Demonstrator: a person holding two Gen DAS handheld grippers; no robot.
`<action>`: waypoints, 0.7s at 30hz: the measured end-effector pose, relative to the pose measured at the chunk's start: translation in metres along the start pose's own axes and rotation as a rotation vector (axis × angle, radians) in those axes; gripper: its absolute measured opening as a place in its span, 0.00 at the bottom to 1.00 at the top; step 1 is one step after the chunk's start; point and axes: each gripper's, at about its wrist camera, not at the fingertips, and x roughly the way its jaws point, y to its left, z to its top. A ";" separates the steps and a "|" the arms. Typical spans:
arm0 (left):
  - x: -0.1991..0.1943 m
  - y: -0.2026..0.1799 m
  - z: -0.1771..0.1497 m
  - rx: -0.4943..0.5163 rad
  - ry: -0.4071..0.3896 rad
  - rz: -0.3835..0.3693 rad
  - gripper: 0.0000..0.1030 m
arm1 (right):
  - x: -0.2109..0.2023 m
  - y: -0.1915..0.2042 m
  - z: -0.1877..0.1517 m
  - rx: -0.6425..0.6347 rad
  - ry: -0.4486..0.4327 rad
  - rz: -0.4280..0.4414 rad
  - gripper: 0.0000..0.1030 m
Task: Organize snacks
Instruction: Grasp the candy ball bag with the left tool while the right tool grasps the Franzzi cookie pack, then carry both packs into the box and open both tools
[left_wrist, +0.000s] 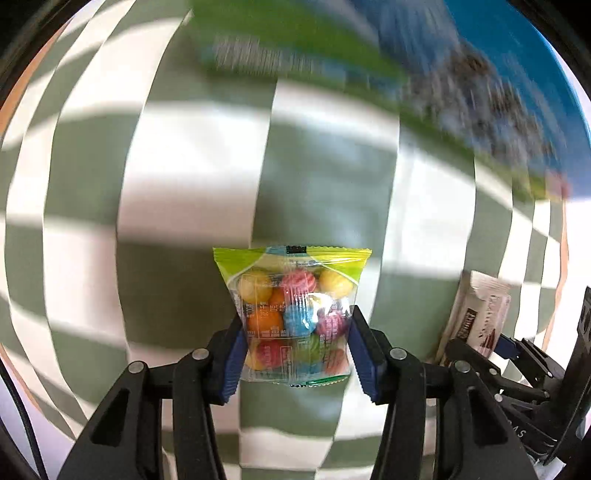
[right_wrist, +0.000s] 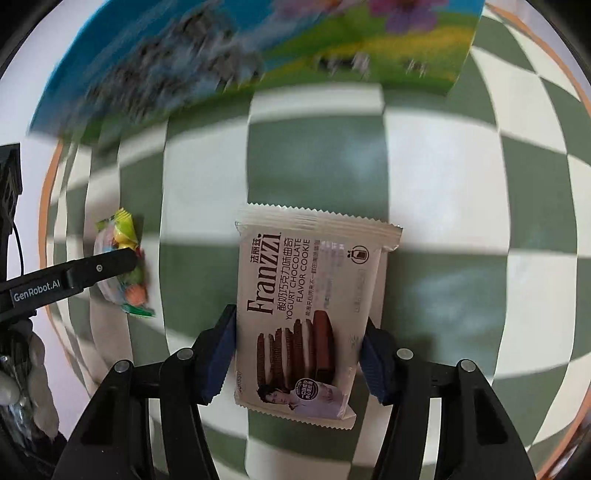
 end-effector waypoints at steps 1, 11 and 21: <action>0.002 0.001 -0.011 -0.010 0.008 -0.002 0.47 | 0.001 0.002 -0.008 -0.018 0.024 0.001 0.61; 0.035 -0.005 -0.040 0.027 0.089 0.035 0.49 | 0.006 -0.012 -0.038 0.021 0.082 0.035 0.61; 0.046 -0.020 -0.053 0.029 0.055 0.064 0.45 | 0.024 0.011 -0.034 -0.007 0.104 -0.008 0.70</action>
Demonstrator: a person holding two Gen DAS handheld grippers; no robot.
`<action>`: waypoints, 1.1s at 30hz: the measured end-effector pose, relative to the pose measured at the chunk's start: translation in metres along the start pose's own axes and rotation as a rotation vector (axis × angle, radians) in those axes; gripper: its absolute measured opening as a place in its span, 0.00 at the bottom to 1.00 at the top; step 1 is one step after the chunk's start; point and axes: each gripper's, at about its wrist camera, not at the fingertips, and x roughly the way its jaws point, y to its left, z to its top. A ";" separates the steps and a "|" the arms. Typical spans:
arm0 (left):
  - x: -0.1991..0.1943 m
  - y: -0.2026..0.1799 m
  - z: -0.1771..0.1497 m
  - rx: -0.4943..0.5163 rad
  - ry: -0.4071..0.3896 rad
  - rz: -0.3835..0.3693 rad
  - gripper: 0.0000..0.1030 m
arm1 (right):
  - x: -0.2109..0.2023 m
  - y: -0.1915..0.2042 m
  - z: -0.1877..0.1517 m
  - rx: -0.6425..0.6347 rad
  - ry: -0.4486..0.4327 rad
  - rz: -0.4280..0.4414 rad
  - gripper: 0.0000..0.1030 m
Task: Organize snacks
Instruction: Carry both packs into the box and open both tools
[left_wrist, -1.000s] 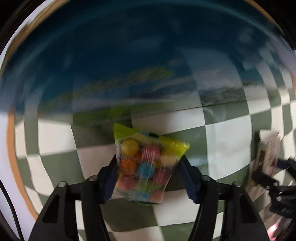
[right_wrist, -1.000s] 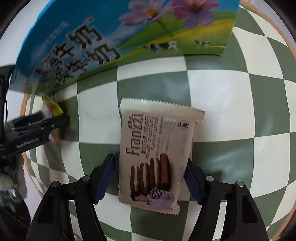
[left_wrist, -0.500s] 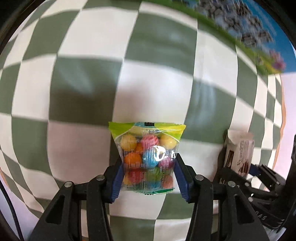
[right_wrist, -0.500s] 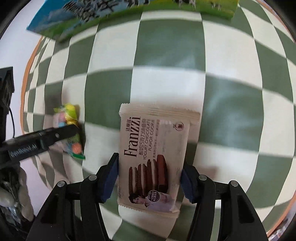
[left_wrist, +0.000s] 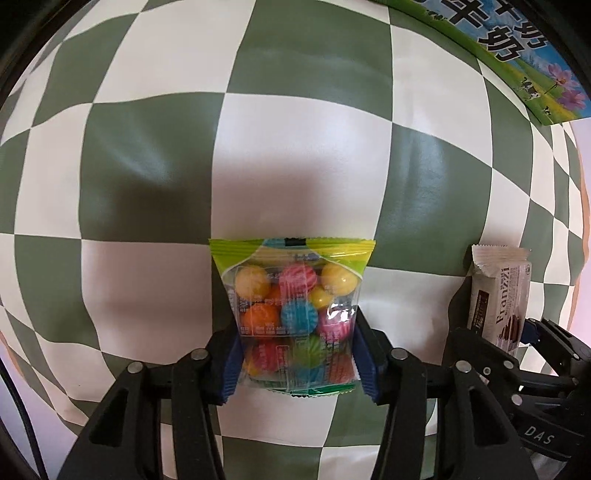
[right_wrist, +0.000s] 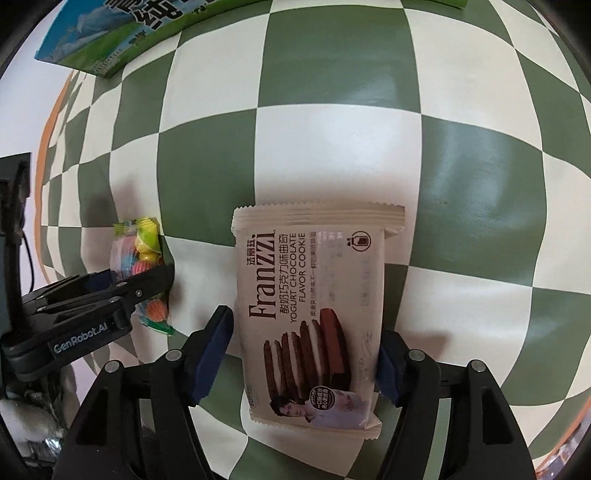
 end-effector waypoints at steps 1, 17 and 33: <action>-0.004 -0.001 -0.001 0.003 -0.003 0.003 0.45 | -0.001 0.002 0.000 -0.008 -0.006 -0.009 0.67; -0.203 -0.047 0.036 0.141 -0.321 -0.150 0.44 | -0.163 0.009 0.030 -0.061 -0.288 0.150 0.55; -0.283 -0.087 0.165 0.222 -0.453 -0.150 0.44 | -0.284 0.028 0.168 -0.096 -0.517 0.157 0.55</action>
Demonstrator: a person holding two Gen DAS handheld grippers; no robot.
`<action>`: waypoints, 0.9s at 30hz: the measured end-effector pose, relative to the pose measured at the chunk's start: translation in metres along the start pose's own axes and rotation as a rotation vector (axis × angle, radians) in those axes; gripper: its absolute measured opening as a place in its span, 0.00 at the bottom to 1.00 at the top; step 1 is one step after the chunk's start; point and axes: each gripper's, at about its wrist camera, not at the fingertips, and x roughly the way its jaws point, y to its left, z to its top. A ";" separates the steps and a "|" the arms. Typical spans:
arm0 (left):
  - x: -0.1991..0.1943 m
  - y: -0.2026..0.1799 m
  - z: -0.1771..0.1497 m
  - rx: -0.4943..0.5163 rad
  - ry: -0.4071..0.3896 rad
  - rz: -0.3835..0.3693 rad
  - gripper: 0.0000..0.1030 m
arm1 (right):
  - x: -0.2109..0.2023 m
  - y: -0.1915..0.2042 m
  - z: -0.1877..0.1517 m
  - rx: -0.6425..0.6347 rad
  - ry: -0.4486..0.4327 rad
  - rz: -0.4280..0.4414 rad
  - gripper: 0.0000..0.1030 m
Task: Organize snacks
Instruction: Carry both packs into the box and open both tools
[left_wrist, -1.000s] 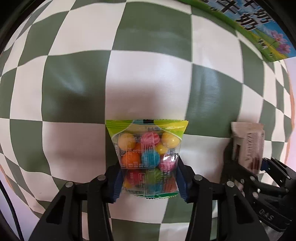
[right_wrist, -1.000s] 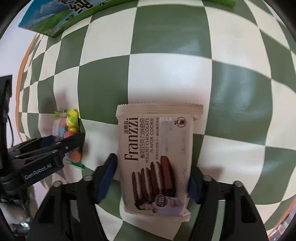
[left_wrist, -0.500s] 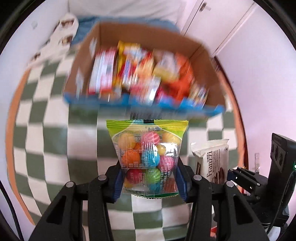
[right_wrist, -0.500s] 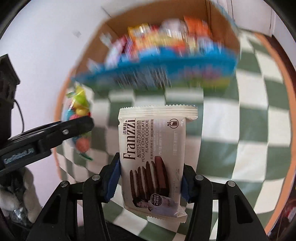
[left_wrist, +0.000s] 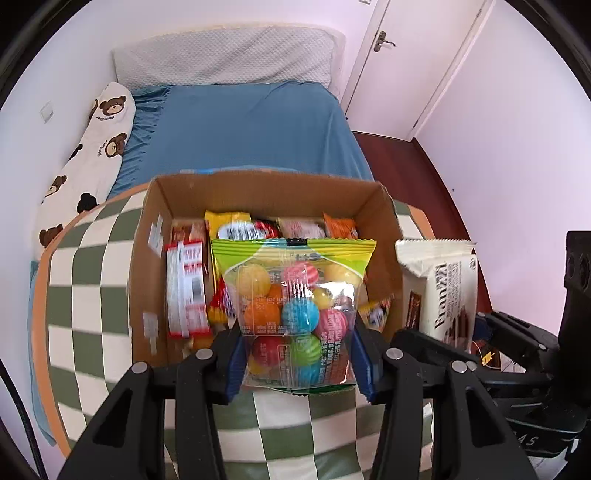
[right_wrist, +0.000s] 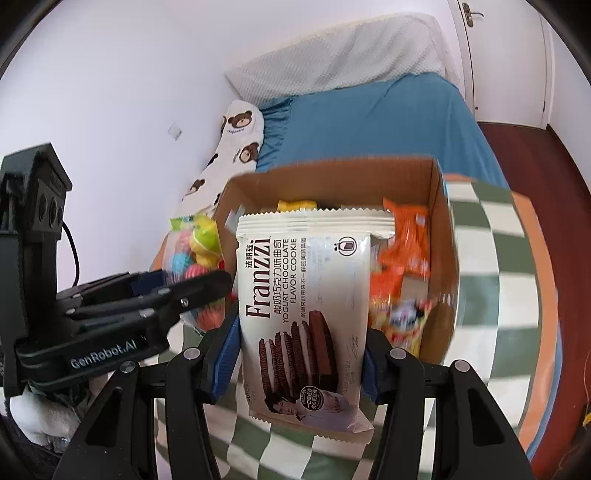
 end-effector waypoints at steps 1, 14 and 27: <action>0.005 0.003 0.007 -0.002 0.005 0.002 0.44 | 0.004 0.000 0.006 0.003 -0.002 -0.002 0.55; 0.125 0.065 0.074 -0.090 0.237 0.014 0.44 | 0.104 -0.043 0.083 0.044 0.135 -0.083 0.55; 0.188 0.083 0.068 -0.136 0.405 0.062 0.54 | 0.180 -0.079 0.085 0.106 0.307 -0.127 0.81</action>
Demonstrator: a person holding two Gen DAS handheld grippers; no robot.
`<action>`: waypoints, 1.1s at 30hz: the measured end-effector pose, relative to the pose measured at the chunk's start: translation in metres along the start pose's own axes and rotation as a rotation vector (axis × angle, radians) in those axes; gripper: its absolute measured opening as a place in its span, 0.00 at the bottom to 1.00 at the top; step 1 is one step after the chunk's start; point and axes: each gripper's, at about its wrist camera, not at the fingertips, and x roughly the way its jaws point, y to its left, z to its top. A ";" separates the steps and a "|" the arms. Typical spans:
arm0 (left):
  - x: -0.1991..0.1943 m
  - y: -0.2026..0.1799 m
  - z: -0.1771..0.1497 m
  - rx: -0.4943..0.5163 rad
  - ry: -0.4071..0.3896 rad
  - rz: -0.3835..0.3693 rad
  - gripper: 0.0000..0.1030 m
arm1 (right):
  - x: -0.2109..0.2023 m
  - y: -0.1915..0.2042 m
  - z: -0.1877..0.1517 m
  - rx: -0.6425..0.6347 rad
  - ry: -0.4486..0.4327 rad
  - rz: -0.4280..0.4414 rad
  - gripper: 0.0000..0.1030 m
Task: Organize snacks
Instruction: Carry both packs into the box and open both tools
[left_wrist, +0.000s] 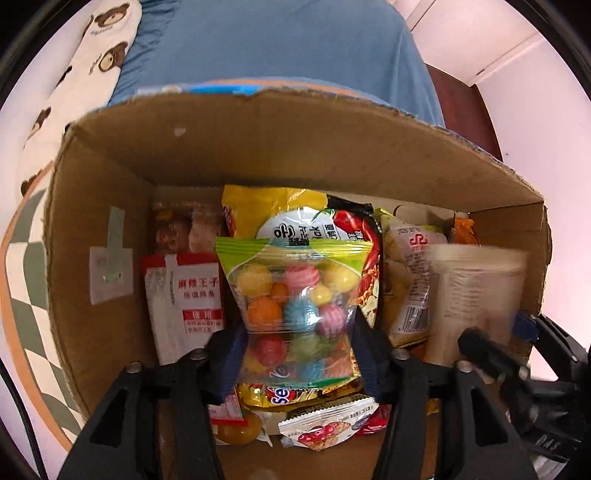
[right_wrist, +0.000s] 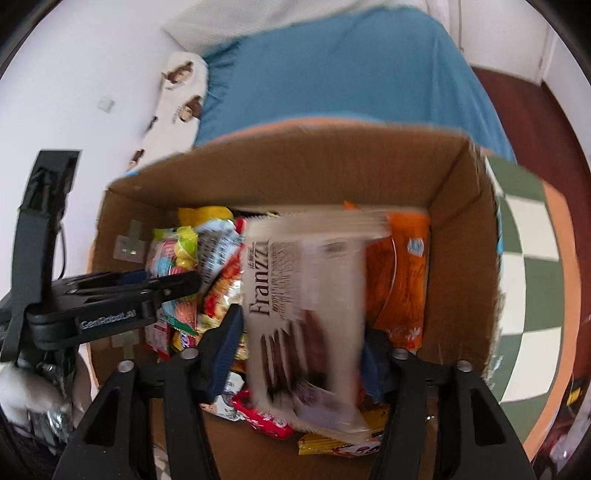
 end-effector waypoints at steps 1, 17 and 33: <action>0.000 -0.001 0.000 0.003 -0.002 -0.006 0.57 | 0.002 0.000 0.002 -0.002 -0.002 -0.017 0.92; -0.028 -0.030 -0.020 0.063 -0.105 0.048 0.97 | -0.026 0.001 -0.015 -0.012 -0.092 -0.195 0.96; -0.103 -0.034 -0.073 0.034 -0.322 0.059 0.97 | -0.106 0.014 -0.065 -0.014 -0.265 -0.213 0.96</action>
